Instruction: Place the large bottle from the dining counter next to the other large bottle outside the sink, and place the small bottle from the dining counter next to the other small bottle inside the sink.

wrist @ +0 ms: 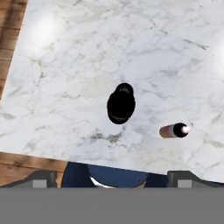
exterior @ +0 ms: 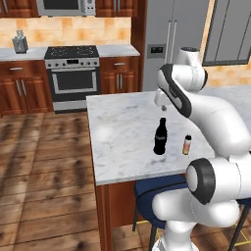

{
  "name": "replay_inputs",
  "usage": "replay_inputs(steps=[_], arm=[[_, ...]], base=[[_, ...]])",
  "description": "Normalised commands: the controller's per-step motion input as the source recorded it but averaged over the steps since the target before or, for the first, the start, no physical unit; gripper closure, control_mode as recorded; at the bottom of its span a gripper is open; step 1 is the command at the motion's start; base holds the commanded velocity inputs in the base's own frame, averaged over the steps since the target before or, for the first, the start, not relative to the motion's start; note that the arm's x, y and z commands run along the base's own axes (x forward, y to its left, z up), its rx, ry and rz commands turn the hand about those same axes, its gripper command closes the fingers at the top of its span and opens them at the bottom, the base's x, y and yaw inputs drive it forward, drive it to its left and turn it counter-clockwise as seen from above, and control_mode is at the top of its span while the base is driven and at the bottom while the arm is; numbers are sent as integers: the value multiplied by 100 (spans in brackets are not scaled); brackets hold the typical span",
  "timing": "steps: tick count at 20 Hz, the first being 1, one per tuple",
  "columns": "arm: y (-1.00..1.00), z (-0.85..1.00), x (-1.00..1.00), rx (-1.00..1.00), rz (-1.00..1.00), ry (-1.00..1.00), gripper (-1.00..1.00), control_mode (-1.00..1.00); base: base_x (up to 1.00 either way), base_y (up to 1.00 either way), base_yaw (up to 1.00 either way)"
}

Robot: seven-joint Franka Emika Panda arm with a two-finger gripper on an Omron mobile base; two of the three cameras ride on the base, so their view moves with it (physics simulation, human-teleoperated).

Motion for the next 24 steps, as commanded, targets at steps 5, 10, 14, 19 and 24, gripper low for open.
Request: replay_inputs(steps=[5, 10, 14, 19, 24], arm=[[0, 0, 60, 0, 0, 2, -100, -100], [0, -12, 23, -1, 0, 0, -100, -100], [0, -21, 0, 0, 0, 0, -100, -100], [0, -40, 6, 0, 0, 0, -100, -100], [0, -32, 21, 0, 0, 0, -100, -100]], base=[[0, 0, 0], [0, 0, 0], [0, 0, 0], [0, 0, 0], [0, 0, 0]])
